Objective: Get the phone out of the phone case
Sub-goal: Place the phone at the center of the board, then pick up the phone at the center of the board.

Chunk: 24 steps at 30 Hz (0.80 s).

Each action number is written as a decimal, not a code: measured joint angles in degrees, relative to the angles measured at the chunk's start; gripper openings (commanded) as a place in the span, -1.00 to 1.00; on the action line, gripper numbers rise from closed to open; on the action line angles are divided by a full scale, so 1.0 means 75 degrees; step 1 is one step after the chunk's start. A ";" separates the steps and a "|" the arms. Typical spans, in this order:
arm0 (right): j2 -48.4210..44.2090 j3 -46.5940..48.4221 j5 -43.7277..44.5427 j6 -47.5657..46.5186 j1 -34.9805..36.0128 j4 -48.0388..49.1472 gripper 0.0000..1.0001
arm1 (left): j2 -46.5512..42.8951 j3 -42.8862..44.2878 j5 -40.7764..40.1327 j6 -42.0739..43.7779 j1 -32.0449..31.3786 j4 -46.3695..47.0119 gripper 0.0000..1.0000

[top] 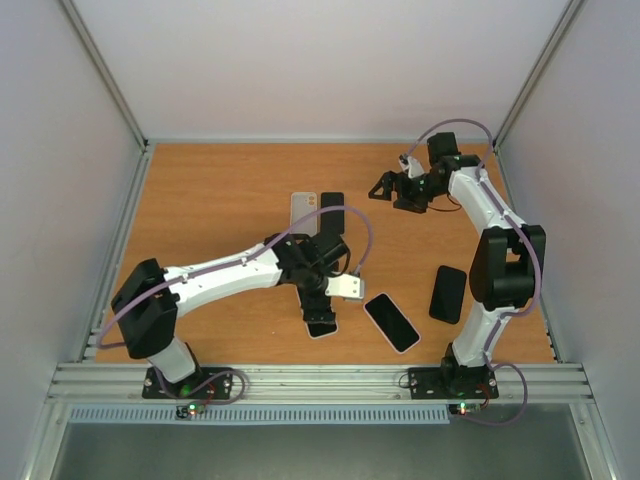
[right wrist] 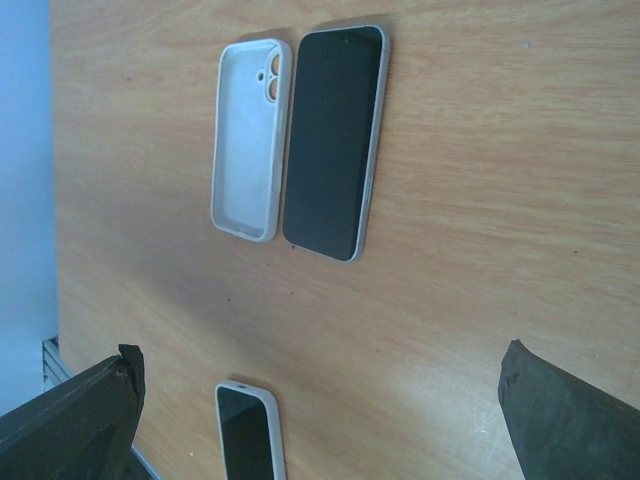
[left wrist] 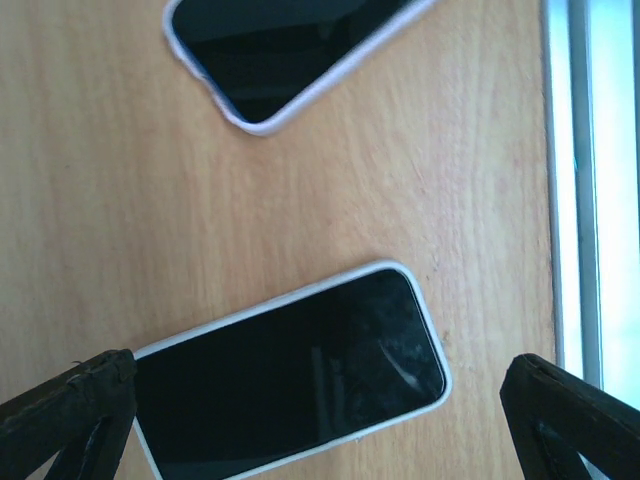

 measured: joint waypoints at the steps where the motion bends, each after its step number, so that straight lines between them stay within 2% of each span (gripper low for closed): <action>1: -0.0003 -0.0026 -0.0012 0.0000 -0.0009 0.0000 0.97 | -0.0035 -0.0090 0.0044 0.0230 -0.0006 0.0015 0.98; 11: -0.0003 -0.0137 -0.0321 0.0009 -0.0131 0.0169 0.97 | -0.0997 -0.2110 -0.0391 0.3016 -0.0009 0.0373 0.98; 15: -0.0003 -0.0160 -0.0367 0.0012 -0.0134 0.0187 0.97 | -0.1189 -0.2652 -0.0545 0.3552 -0.0009 0.0562 0.99; 24: -0.0003 -0.0163 -0.0399 0.0035 -0.0137 0.0242 0.97 | -0.1177 -0.3229 -0.1186 0.4103 -0.0009 0.2090 0.98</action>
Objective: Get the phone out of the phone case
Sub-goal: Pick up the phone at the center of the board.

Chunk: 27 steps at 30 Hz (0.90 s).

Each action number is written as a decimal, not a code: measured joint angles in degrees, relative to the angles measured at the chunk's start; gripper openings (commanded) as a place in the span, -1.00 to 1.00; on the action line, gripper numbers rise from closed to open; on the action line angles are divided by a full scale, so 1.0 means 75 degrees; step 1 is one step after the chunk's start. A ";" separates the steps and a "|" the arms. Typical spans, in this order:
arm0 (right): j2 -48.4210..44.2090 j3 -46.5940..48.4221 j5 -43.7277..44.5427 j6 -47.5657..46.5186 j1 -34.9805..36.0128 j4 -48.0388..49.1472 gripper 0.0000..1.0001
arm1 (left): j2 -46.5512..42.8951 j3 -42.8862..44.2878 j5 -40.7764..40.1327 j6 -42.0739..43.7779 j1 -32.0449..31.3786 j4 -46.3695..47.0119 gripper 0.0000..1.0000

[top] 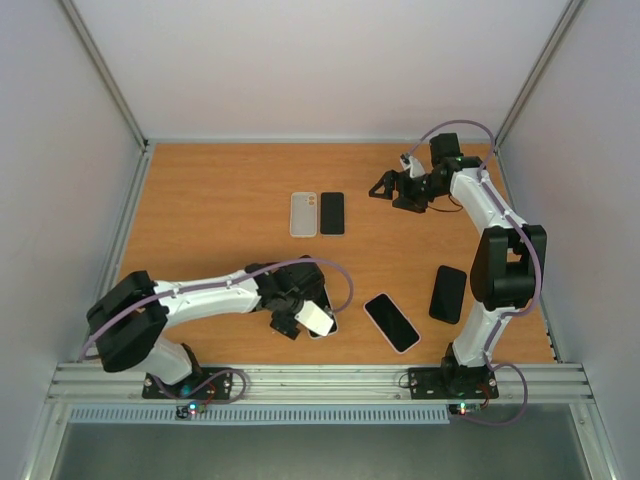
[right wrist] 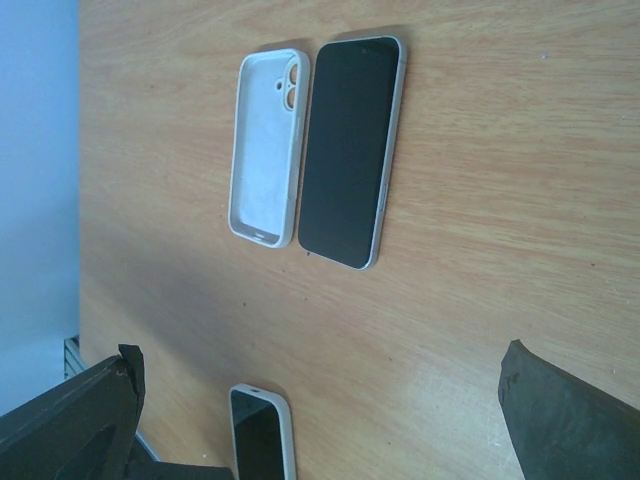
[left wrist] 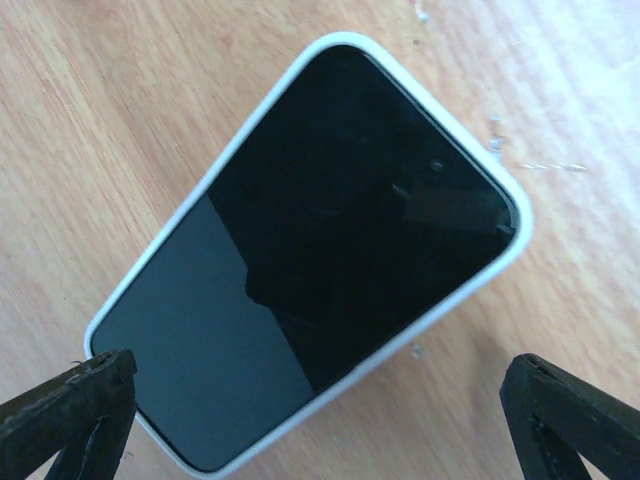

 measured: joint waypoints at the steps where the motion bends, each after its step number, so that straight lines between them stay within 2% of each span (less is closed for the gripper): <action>1: 0.0000 0.0000 0.0000 0.0000 0.0000 0.0009 0.97 | 0.0076 0.0023 -0.0041 0.0041 0.0000 0.0099 0.98; 12: 0.0003 0.0000 0.0006 0.0003 -0.0076 0.0035 0.97 | 0.1250 0.0685 -0.0157 0.0105 0.0000 0.0376 0.99; 17: 0.0020 0.0000 0.0006 0.0003 -0.0105 0.0050 0.97 | 0.1900 0.1472 -0.0125 0.0000 0.0000 0.0256 0.99; 27: 0.0064 -0.0015 -0.0003 0.0006 -0.0140 0.0070 0.97 | 0.3042 0.3582 0.0810 -0.0458 0.0423 -0.1276 0.98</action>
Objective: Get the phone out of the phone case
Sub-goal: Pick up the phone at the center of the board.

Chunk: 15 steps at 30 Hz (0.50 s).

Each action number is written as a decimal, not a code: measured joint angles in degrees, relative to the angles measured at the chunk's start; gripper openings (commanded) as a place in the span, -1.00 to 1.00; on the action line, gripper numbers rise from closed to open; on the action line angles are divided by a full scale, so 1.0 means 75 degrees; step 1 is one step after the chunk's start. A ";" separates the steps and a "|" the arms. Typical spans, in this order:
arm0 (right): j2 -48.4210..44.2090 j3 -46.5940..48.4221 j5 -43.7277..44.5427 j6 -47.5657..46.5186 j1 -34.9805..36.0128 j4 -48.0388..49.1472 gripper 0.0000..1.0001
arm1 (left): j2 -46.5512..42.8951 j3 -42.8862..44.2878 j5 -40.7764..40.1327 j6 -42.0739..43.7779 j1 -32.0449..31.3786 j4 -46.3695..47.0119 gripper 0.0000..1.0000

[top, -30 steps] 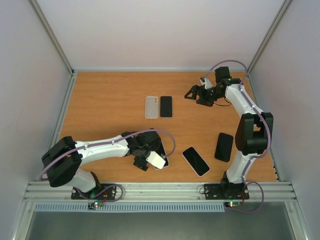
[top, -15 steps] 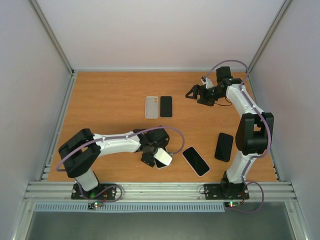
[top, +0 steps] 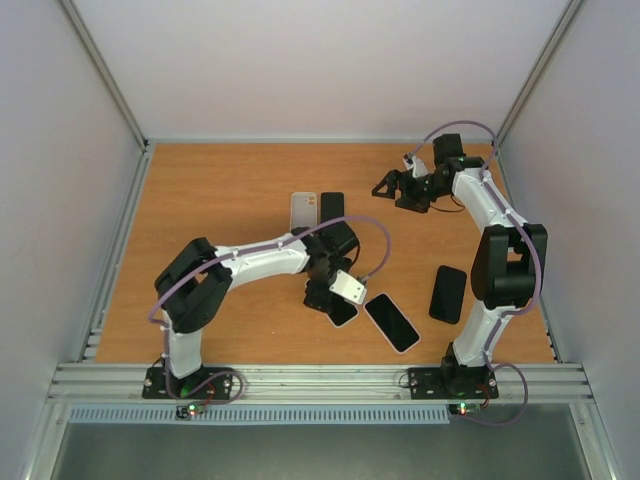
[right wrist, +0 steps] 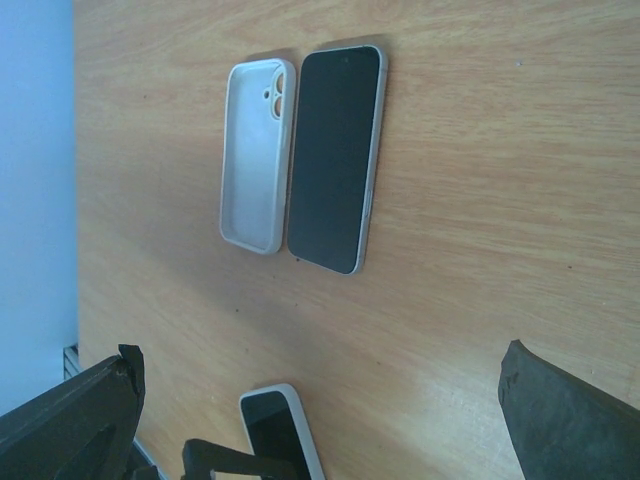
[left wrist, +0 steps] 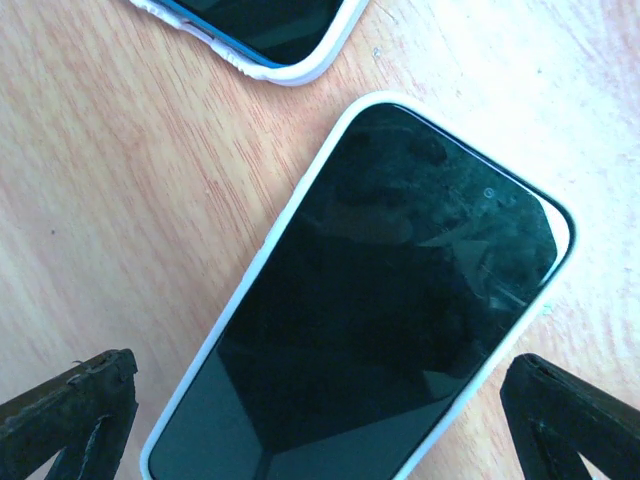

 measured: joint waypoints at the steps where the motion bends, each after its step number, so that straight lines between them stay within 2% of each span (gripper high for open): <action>1: 0.0003 -0.0003 -0.0003 0.0000 -0.0009 -0.0003 0.97 | 0.0087 0.0157 0.0108 0.0012 0.0047 -0.0221 0.98; 6: 0.0003 -0.0029 -0.0052 0.0000 -0.0029 0.0003 0.97 | 0.0845 0.1413 0.0793 0.0064 0.0347 -0.1617 0.98; 15: 0.0009 -0.0102 -0.0128 0.0000 -0.0029 0.0032 0.97 | 0.1189 0.1961 0.1093 0.0125 0.0609 -0.2428 0.98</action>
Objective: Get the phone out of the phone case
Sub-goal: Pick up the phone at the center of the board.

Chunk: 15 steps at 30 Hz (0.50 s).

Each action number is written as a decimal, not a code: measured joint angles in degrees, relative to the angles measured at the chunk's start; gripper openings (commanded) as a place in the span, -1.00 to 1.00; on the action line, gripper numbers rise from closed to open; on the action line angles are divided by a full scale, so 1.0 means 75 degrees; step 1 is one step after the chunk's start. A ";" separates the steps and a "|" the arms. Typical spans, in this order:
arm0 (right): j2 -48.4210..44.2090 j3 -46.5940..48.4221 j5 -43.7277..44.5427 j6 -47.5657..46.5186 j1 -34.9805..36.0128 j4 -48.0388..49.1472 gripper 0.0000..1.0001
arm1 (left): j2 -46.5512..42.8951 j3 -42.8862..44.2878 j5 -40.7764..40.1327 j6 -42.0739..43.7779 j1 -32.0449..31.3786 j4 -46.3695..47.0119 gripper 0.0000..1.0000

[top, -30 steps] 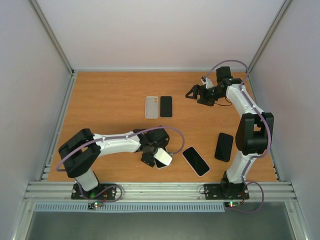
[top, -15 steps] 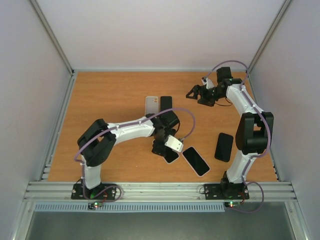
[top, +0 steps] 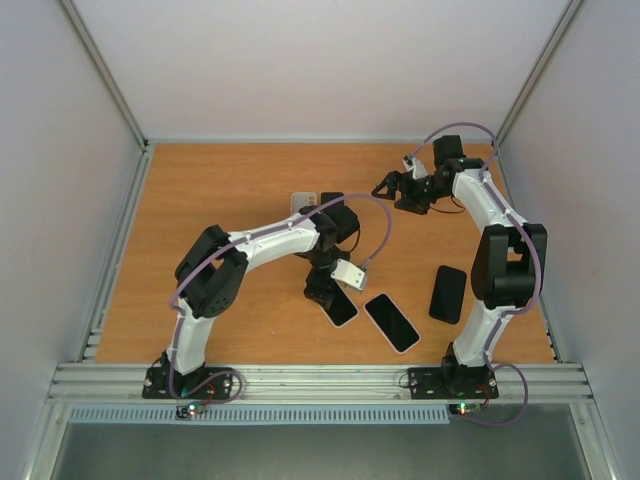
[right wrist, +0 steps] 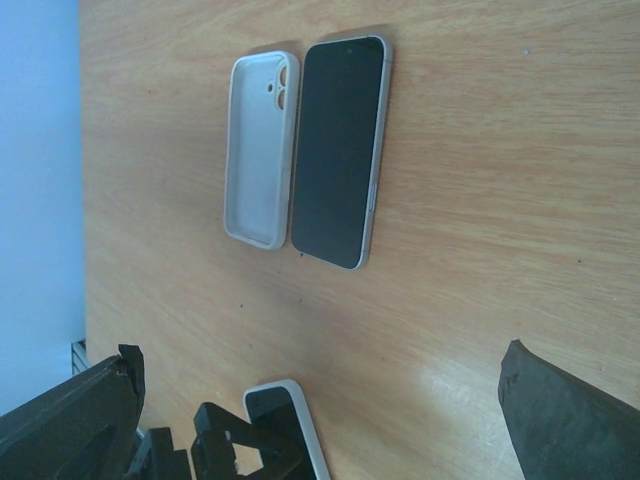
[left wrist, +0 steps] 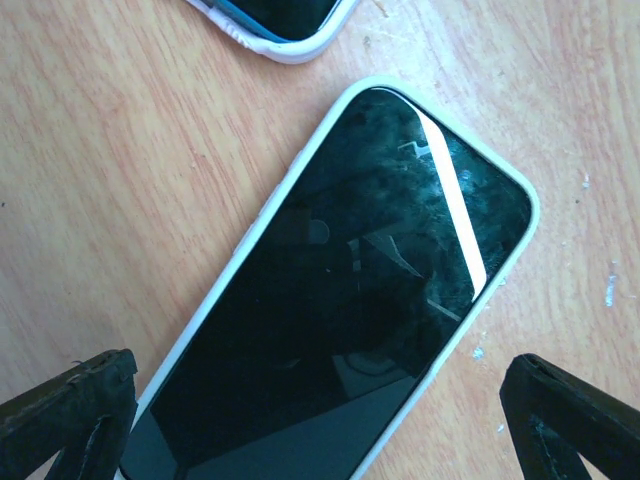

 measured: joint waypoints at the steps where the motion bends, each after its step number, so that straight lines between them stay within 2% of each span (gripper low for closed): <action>1: 0.0000 0.0000 -0.0009 0.0003 0.0000 0.0000 0.97 | 0.0067 0.0073 0.0006 0.0003 0.0029 -0.0029 0.98; 15: 0.0000 -0.0003 -0.0166 0.0000 0.0000 0.0003 0.97 | 0.0685 0.0510 0.0044 0.0198 0.0187 -0.0443 0.98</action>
